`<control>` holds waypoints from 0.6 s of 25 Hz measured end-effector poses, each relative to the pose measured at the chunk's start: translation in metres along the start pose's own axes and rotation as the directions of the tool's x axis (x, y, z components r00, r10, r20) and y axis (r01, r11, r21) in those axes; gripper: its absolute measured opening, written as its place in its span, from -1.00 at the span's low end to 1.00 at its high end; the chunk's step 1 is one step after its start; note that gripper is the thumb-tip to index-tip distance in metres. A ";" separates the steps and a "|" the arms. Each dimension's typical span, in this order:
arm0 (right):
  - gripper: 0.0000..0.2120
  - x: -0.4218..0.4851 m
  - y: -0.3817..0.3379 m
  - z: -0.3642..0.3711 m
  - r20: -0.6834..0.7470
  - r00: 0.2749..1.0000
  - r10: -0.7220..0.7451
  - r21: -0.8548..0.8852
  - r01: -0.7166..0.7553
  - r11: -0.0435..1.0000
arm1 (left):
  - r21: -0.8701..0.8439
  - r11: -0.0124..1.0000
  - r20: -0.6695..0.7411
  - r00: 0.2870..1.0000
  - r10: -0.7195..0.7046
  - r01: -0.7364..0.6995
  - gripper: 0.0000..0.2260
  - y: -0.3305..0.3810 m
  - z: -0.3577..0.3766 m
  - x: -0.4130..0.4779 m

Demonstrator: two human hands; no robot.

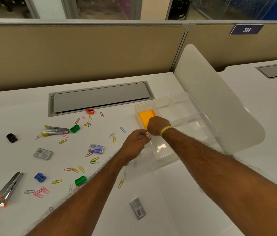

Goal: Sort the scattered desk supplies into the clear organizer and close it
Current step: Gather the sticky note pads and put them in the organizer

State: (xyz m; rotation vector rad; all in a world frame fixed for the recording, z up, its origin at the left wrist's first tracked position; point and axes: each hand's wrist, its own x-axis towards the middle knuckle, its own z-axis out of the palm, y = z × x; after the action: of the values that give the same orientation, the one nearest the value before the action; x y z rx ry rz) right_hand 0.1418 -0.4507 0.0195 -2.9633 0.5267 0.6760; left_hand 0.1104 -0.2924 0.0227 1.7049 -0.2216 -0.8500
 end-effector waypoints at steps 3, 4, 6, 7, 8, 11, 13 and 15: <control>-0.62 0.004 -0.006 0.000 -0.017 1.000 0.018 -0.061 -0.019 0.998 | -0.012 1.000 0.002 1.000 -0.006 0.006 -0.62 0.001 0.000 0.001; -0.61 0.006 -0.007 0.000 -0.015 1.000 0.018 -0.072 -0.019 0.997 | -0.016 1.000 0.005 1.000 -0.011 0.011 -0.61 0.001 0.000 0.000; -0.61 0.008 -0.008 0.001 0.005 1.000 0.014 -0.096 -0.013 0.995 | -0.014 1.000 -0.001 1.000 -0.018 0.018 -0.61 0.002 -0.002 -0.002; -0.61 0.009 -0.009 0.000 0.016 1.000 0.012 -0.103 -0.010 0.995 | -0.008 1.000 -0.008 1.000 -0.015 0.015 -0.61 0.002 -0.003 -0.003; -0.61 0.009 -0.008 -0.001 0.025 1.000 0.007 -0.101 -0.004 0.995 | 0.000 1.000 -0.020 1.000 -0.010 0.010 -0.61 0.002 -0.006 -0.005; -0.66 0.003 -0.004 -0.007 -0.006 1.000 -0.012 -0.055 0.012 0.998 | 0.033 0.999 -0.060 0.998 0.018 -0.016 -0.63 0.003 -0.018 -0.013; -0.70 -0.005 0.002 -0.010 -0.087 0.996 -0.028 -0.010 0.027 1.000 | 0.073 0.996 -0.091 0.994 0.055 -0.048 -0.64 0.002 -0.030 -0.021; -0.71 -0.018 0.007 -0.011 -0.159 0.986 -0.045 0.026 0.050 0.998 | 0.124 0.989 -0.138 0.986 0.095 -0.078 -0.65 0.000 -0.042 -0.031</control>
State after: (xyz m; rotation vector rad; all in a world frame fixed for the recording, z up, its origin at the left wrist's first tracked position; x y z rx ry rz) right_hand 0.1289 -0.4530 0.0377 -3.0071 0.4698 0.4263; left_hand 0.1150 -0.2430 0.0391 1.8454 -0.2501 -0.6576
